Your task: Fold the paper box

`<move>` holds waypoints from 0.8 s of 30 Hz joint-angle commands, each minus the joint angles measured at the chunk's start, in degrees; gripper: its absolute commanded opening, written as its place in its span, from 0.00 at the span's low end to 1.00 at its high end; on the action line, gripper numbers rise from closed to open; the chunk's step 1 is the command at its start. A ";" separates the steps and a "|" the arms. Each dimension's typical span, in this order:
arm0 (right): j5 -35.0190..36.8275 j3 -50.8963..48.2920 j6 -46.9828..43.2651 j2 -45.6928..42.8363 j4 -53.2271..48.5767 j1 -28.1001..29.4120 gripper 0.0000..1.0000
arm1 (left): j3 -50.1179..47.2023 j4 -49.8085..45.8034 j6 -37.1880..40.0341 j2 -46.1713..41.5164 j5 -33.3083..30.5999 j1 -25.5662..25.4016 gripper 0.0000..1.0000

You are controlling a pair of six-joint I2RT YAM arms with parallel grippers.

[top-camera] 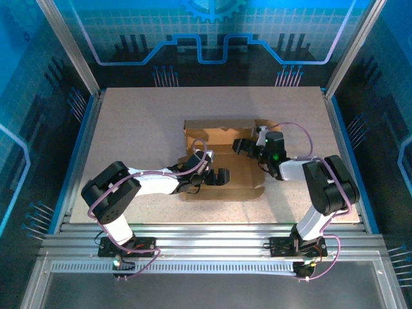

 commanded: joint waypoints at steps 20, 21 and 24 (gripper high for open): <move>5.39 -0.60 -8.17 -17.76 -24.60 -2.28 0.97 | 0.51 -1.42 -1.48 1.23 0.23 -0.94 0.99; 5.18 0.03 -8.87 -19.54 -27.31 -2.69 0.97 | 0.59 -1.42 -1.40 1.18 0.33 -0.93 0.99; 4.98 3.01 -11.26 -24.26 -35.29 -4.23 0.97 | 0.71 -1.60 -1.36 1.06 0.51 -0.94 0.99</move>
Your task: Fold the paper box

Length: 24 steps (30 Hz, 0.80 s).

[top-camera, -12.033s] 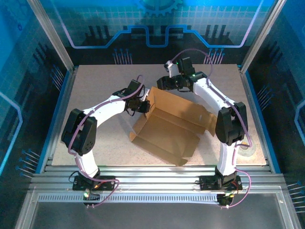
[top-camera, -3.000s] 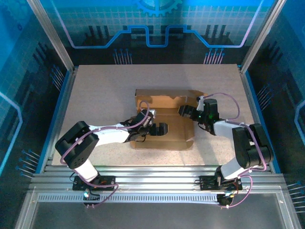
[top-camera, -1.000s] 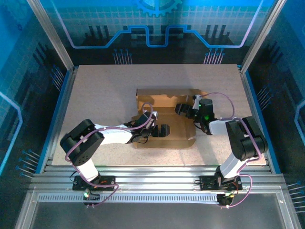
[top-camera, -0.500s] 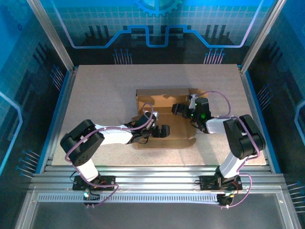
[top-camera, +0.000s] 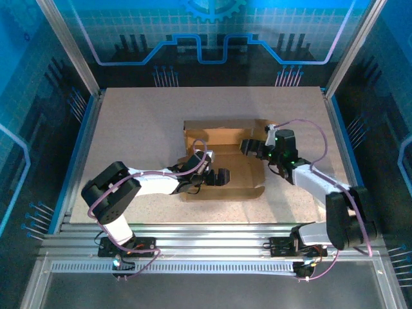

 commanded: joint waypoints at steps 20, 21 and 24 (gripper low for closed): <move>0.55 39.26 -19.84 15.25 -45.50 -12.66 0.96 | 0.17 -0.88 -0.79 0.54 0.52 -0.82 0.99; 0.20 39.91 -20.43 16.31 -45.64 -12.77 0.96 | 0.09 -0.89 -0.78 0.52 0.40 -0.82 0.99; -0.91 41.78 -22.52 18.86 -46.08 -12.89 0.95 | 0.14 -1.03 -0.67 0.53 0.44 -0.82 0.99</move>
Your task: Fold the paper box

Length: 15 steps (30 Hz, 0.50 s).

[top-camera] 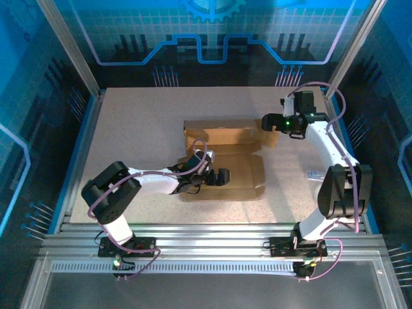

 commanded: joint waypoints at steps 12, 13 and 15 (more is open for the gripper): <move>-5.90 7.51 -9.34 5.62 -5.28 0.93 0.67 | 0.44 -1.08 -0.63 1.18 0.48 -0.83 0.99; -5.45 7.31 -9.53 5.62 -5.43 1.10 0.63 | 0.51 -0.98 -0.71 1.19 0.62 -0.82 0.99; -4.51 7.17 -9.74 5.62 -5.97 1.55 0.55 | 0.43 -0.98 -0.72 1.32 0.61 -0.82 0.99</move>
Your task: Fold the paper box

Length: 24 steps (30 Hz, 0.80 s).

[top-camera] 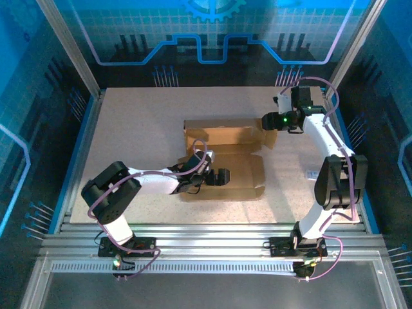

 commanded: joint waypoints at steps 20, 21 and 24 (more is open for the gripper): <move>6.24 -5.28 -1.92 -5.09 -3.60 6.16 0.04 | 0.60 -0.46 -1.17 1.93 1.10 -0.82 0.99; 6.12 -5.43 -2.04 -5.32 -3.81 6.28 0.04 | 0.59 -0.53 -1.23 1.89 1.12 -0.87 0.99; 5.36 -4.90 -2.36 -5.69 -5.61 6.84 0.01 | 0.75 -0.37 -1.24 2.04 1.40 -0.83 0.99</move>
